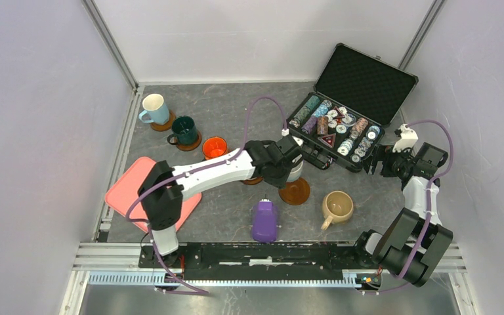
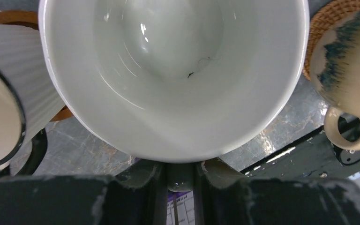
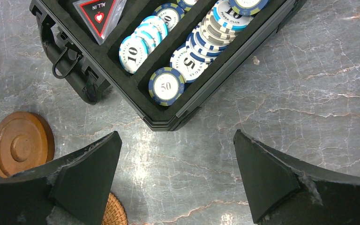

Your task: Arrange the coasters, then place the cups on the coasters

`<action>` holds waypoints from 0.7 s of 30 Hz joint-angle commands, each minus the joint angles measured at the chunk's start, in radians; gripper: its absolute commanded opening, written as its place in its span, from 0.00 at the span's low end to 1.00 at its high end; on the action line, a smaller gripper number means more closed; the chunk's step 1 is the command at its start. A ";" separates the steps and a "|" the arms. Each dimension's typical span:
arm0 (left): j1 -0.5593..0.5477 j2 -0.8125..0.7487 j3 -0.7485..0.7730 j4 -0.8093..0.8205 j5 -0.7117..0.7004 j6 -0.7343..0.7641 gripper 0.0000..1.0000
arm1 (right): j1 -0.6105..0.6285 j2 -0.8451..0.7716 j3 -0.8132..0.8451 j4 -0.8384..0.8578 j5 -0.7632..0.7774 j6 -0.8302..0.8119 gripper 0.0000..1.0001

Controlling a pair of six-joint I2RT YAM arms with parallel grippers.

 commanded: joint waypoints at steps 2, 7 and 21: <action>-0.021 0.038 0.106 0.046 -0.007 -0.103 0.02 | -0.005 -0.019 -0.006 0.028 0.009 -0.012 0.98; -0.036 0.068 0.105 0.040 0.019 -0.127 0.02 | -0.004 -0.021 -0.006 0.029 0.009 -0.013 0.98; -0.064 0.105 0.104 0.025 0.053 -0.150 0.04 | -0.005 -0.023 -0.006 0.029 0.014 -0.015 0.98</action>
